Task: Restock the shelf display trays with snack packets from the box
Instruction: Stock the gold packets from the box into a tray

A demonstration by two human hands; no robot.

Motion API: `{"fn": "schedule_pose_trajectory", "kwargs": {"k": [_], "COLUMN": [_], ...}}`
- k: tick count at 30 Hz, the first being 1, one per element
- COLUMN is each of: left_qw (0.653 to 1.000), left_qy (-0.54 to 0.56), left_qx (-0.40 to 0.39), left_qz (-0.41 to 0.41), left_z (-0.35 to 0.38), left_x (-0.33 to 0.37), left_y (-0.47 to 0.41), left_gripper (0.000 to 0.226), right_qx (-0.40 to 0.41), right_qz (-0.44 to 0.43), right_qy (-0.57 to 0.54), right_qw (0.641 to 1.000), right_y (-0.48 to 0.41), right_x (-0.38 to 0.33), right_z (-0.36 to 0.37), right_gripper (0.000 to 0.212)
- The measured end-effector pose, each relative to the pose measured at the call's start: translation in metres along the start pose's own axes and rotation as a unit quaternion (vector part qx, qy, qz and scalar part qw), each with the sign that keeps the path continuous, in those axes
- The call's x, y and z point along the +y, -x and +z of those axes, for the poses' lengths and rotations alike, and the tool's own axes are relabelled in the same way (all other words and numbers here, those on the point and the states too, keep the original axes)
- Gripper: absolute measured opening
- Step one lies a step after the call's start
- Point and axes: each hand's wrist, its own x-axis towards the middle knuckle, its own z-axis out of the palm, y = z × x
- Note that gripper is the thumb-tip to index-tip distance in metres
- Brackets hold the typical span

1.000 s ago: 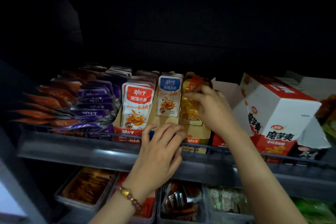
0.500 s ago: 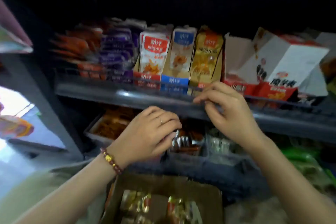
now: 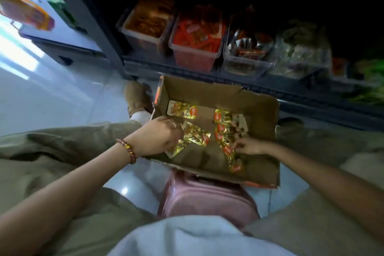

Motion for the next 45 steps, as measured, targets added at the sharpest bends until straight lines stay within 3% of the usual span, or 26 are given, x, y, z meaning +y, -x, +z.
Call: {"fn": "schedule_pose_trajectory", "kwargs": {"k": [3,5,7,10,14,17,20,22,25,27,29,33,35,37,40,41,43,45], "left_qw": [1.0,0.999,0.999,0.999,0.999,0.999,0.998,0.998,0.996,0.992,0.976,0.923,0.879,0.839,0.835,0.836,0.835,0.835], "left_qy": [0.016,0.017,0.022,0.035,0.045,0.051,0.057,0.068,0.086,0.115,0.187,0.334,0.414,0.473,0.466,0.461,0.46,0.456], "left_qx": [0.002,-0.018,-0.023,-0.015,-0.021,-0.01,-0.003,0.001,0.026,0.037,0.021,0.027,0.018,0.029,0.051,0.049,0.051,0.061], "left_qz": [-0.014,-0.021,-0.022,-0.018,-0.007,0.006,0.015,0.01,-0.009,-0.043,-0.107,-0.192,-0.235,-0.266,-0.286,-0.293,-0.299,-0.303], "left_z": [0.015,0.022,0.026,0.028,0.033,0.034,0.034,0.034,0.036,0.04,0.042,0.039,0.032,0.026,0.024,0.025,0.027,0.028], "left_x": [-0.002,-0.005,-0.009,-0.011,-0.014,-0.015,-0.016,-0.015,-0.011,-0.005,0.003,0.012,0.013,0.012,0.005,0.003,0.003,0.006], "left_y": [0.009,0.01,0.01,0.006,0.003,0.002,0.0,-0.001,-0.003,-0.005,-0.009,-0.016,-0.02,-0.023,-0.024,-0.024,-0.024,-0.023], "left_gripper": [0.027,0.032,0.034,0.031,0.032,0.03,0.029,0.03,0.031,0.032,0.053,0.092,0.097,0.088,0.054,0.048,0.045,0.051], "right_qx": [-0.027,0.0,-0.03,-0.114,-0.09,-0.141,-0.123,-0.077,0.022,0.098,0.136,0.131,0.108,0.08,0.044,0.042,0.021,-0.045], "right_qz": [0.096,0.141,0.171,0.171,0.18,0.182,0.159,0.129,0.058,-0.02,-0.105,-0.217,-0.229,-0.233,-0.154,-0.1,0.045,0.186], "right_qy": [-0.028,-0.078,-0.071,-0.004,0.071,0.09,0.167,0.187,0.109,0.005,-0.09,-0.275,-0.316,-0.353,-0.465,-0.458,-0.285,-0.11], "right_qw": [0.995,0.987,0.982,0.979,0.977,0.969,0.965,0.971,0.992,0.995,0.981,0.928,0.914,0.903,0.871,0.882,0.957,0.975], "right_y": [-0.024,-0.034,-0.042,-0.053,-0.06,-0.054,-0.042,-0.034,-0.02,-0.004,0.014,0.036,0.04,0.041,0.028,0.015,-0.005,-0.02], "right_x": [0.006,-0.001,-0.008,-0.019,-0.03,-0.036,-0.04,-0.043,-0.046,-0.056,-0.071,-0.095,-0.102,-0.104,-0.089,-0.076,-0.049,-0.025], "right_z": [0.025,0.032,0.038,0.053,0.067,0.062,0.054,0.049,0.029,0.008,-0.01,-0.026,-0.03,-0.034,-0.035,-0.031,-0.017,0.006], "right_gripper": [0.028,0.044,0.06,0.053,0.049,0.044,0.043,0.033,0.024,0.031,0.04,0.036,0.033,0.03,0.019,0.018,0.02,0.034]}}
